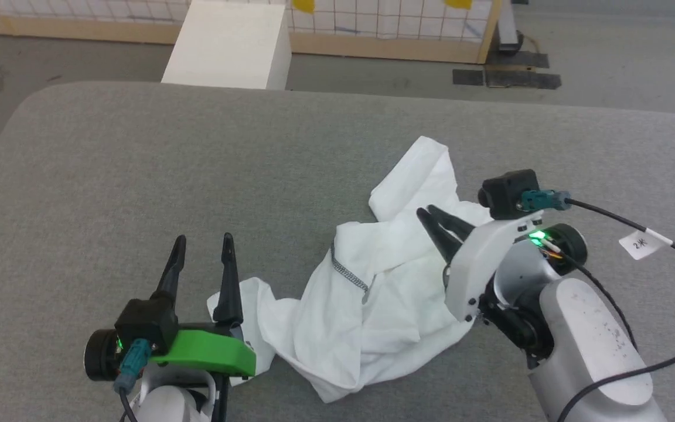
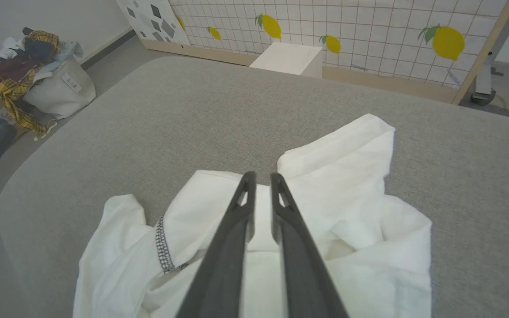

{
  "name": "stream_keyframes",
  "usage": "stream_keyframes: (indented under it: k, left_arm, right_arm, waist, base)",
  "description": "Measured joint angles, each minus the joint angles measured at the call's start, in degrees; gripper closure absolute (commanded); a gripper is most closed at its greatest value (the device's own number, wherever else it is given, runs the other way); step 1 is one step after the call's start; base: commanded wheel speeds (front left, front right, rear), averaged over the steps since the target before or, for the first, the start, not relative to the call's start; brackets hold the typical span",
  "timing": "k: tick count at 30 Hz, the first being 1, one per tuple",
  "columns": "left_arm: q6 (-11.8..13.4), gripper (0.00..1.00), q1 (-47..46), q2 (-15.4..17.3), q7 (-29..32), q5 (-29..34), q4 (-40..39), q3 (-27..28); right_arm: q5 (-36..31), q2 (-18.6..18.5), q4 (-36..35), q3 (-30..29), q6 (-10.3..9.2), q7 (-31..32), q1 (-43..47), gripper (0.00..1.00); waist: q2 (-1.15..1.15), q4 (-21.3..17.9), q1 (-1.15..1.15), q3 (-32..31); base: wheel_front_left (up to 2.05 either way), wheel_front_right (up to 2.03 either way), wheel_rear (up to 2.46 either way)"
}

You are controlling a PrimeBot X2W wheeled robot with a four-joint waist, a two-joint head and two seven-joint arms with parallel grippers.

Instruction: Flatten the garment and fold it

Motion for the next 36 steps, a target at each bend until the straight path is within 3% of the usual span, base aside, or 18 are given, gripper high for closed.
stream_keyframes:
  k: [7,11,16,22,23,24,25,26,30,36]
  left_arm:
    - [0.0,0.0,-0.05,0.0,0.0,0.01,-0.3,-0.77]
    - [0.0,0.0,-0.13,0.0,0.0,0.01,-0.48,-0.92]
    - [0.01,0.0,-0.9,0.0,0.0,0.01,-0.91,-1.21]
    - [0.1,0.0,-1.97,0.0,0.0,0.01,-1.1,-1.65]
    - [0.18,0.0,-2.01,0.0,0.0,0.01,-1.1,-1.64]
    - [0.35,0.0,-2.01,0.0,0.0,0.01,-1.11,-1.65]
    - [0.45,0.0,-2.01,0.0,0.0,0.01,-1.11,-1.56]
    - [0.59,0.0,-2.0,0.0,0.0,0.01,-1.08,-1.48]
    - [0.67,0.0,-1.94,0.0,0.0,0.01,-0.83,-1.08]
    - [0.54,0.0,-1.66,-0.01,0.0,0.01,-0.4,-0.09]
  right_arm:
    - [-10.17,-0.2,-2.42,-10.14,-0.01,0.67,7.81,0.0]
    - [-11.52,-0.23,-2.98,-13.94,0.0,1.88,11.68,0.0]
    - [-10.91,-0.16,-1.41,-13.56,0.0,2.37,11.4,0.0]
    - [-13.69,-0.26,4.26,-9.0,0.0,6.5,8.63,0.0]
    - [-13.8,-0.58,4.64,-8.23,-0.01,7.49,8.09,0.17]
    - [-13.81,-1.09,4.83,-7.37,-0.01,8.77,7.34,0.64]
    - [-13.59,-1.6,4.88,-6.45,-0.01,10.03,6.62,0.92]
    - [-13.32,-2.01,4.83,-6.05,0.0,10.68,6.36,1.0]
    - [-12.01,-2.96,3.32,-10.6,0.04,9.21,6.95,1.0]
    - [-14.41,-4.83,-4.68,-32.19,0.02,4.56,14.57,1.0]
  waist:
    - [0.0,-1.05,0.0,-0.26]
    - [0.0,-1.32,0.0,0.69]
    - [0.0,-1.29,0.0,2.56]
    - [0.0,-0.82,0.0,5.09]
    - [0.0,-0.75,0.0,5.34]
    - [0.0,-0.7,0.0,5.6]
    - [0.0,-0.72,0.0,5.8]
    - [0.0,-0.82,0.0,5.86]
    - [0.0,-1.5,0.0,5.36]
    - [0.0,-2.7,0.0,3.25]
  base:
    - [0.0,0.0,0.0]
    - [0.0,0.0,0.0]
    - [0.0,0.0,0.0]
    - [0.0,0.0,0.0]
    - [0.0,0.0,0.0]
    - [0.0,0.0,0.0]
    - [0.0,0.0,0.0]
    - [0.0,0.0,0.0]
    - [0.0,0.0,0.0]
    - [0.0,0.0,0.0]
